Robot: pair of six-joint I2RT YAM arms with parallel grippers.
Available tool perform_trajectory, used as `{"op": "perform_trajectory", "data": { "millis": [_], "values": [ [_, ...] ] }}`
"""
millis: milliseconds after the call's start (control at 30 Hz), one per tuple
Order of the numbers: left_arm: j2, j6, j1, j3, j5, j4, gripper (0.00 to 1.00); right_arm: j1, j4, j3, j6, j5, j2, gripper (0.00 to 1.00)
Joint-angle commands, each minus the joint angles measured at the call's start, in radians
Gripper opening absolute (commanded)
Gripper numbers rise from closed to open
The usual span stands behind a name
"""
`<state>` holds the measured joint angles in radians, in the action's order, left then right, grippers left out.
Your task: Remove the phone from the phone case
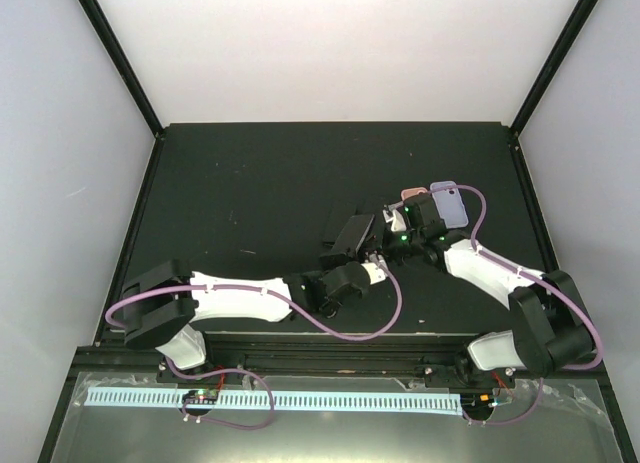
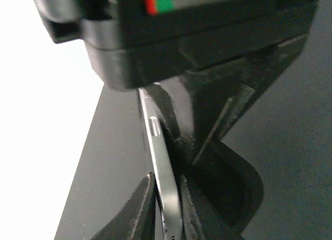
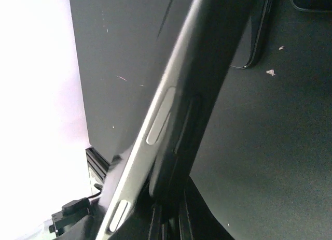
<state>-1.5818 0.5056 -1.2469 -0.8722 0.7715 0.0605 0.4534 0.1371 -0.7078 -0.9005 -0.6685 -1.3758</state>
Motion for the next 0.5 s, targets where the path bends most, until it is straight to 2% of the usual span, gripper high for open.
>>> {"op": "perform_trajectory", "data": {
  "millis": [0,67,200,467],
  "values": [
    [0.013,0.004,-0.003,0.016,0.053,0.058,0.08,-0.004,-0.054,-0.005,0.005,-0.052,0.008,0.01],
    [0.031,-0.004,-0.003,0.029,0.067,0.084,0.02,-0.007,-0.051,-0.007,0.008,-0.049,0.005,0.01],
    [0.074,-0.035,-0.003,0.047,0.072,0.09,0.02,-0.019,-0.04,-0.006,0.01,-0.024,0.01,0.01],
    [0.176,-0.217,-0.056,-0.01,0.094,-0.058,0.02,-0.079,-0.01,-0.005,0.031,0.051,0.035,0.01]
  ]
}}
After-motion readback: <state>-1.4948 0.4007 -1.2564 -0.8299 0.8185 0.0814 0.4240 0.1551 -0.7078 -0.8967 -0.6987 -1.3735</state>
